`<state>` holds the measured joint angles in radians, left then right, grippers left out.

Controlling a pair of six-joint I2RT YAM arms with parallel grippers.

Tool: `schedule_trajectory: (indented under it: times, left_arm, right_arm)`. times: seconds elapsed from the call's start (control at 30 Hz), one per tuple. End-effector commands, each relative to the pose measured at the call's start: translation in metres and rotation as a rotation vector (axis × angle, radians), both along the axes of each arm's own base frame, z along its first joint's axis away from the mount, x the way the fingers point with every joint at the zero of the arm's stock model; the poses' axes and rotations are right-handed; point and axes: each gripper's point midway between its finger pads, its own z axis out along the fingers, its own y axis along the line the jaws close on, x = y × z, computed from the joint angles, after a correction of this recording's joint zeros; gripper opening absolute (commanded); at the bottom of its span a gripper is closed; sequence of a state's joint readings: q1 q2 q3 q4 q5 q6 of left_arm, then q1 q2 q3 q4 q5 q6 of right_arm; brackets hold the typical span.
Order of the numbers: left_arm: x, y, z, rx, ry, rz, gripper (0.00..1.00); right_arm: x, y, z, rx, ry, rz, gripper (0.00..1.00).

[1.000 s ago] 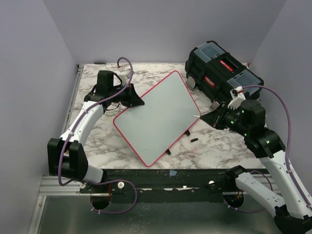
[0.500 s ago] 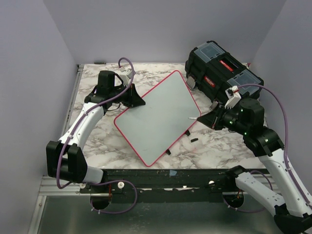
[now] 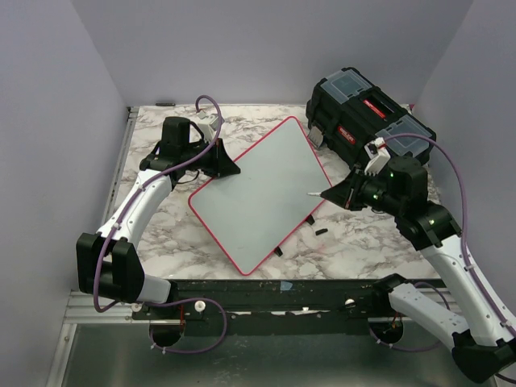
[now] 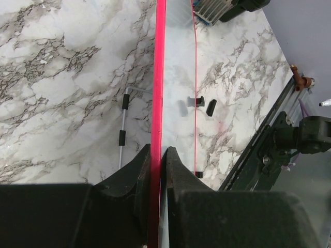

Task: Write a sentence on the whiteboard

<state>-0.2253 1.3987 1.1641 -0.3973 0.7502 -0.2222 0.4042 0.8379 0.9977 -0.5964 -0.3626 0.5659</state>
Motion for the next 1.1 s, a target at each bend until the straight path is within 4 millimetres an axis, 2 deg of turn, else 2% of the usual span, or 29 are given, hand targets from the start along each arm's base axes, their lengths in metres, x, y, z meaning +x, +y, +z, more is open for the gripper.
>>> schedule_trajectory:
  times: [0.0, 0.4, 0.67, 0.83, 0.97, 1.07]
  left_arm:
    - [-0.014, 0.003, -0.034, 0.110, 0.048, -0.021, 0.00]
    - [-0.013, 0.005, -0.033, 0.120, 0.042, -0.009, 0.00]
    - [-0.012, 0.005, -0.034, 0.125, 0.047, -0.009, 0.00]
    - [-0.012, 0.005, -0.033, 0.127, 0.048, -0.008, 0.00]
    - [-0.013, 0.004, -0.032, 0.117, 0.042, -0.020, 0.00]
    - [-0.013, 0.005, -0.033, 0.125, 0.043, -0.014, 0.00]
  right_arm:
    - [0.002, 0.004, 0.014, 0.014, -0.052, 0.031, 0.01]
    - [0.007, 0.010, 0.010, 0.030, -0.034, 0.038, 0.01]
    - [0.020, 0.021, 0.020, 0.021, -0.046, 0.045, 0.01]
    - [0.031, 0.042, 0.027, -0.028, -0.065, 0.063, 0.01]
    - [0.026, 0.063, 0.022, -0.078, -0.068, 0.101, 0.01]
    - [0.021, 0.072, 0.015, -0.108, -0.073, 0.109, 0.01]
